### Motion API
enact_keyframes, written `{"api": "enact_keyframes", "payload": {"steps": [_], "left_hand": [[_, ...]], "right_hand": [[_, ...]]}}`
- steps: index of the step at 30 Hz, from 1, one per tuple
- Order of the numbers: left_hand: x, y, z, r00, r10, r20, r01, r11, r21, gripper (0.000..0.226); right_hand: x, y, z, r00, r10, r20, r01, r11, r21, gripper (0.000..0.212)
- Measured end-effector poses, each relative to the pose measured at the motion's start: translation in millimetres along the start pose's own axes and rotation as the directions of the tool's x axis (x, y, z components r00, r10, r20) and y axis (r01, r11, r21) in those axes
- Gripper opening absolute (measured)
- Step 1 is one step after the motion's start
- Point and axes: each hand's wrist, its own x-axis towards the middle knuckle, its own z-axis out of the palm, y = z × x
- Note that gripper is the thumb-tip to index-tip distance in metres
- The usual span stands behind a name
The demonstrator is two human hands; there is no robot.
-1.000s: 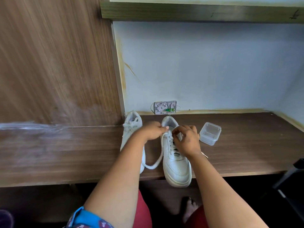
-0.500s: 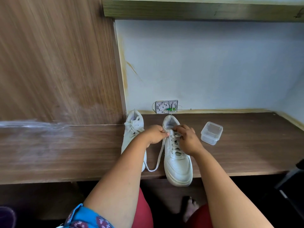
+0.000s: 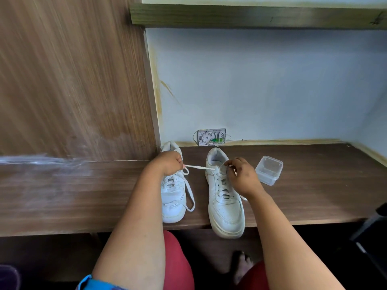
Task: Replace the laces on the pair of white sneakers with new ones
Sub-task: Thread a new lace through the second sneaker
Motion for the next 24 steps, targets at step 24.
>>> {"api": "enact_keyframes", "payload": {"steps": [24], "left_hand": [[10,45,60,0.981,0.166,-0.102,-0.178,0.975,-0.133,0.014]], "right_hand": [[3,2,17,0.995,-0.1,-0.022,0.094,0.978,-0.187,0.014]]}}
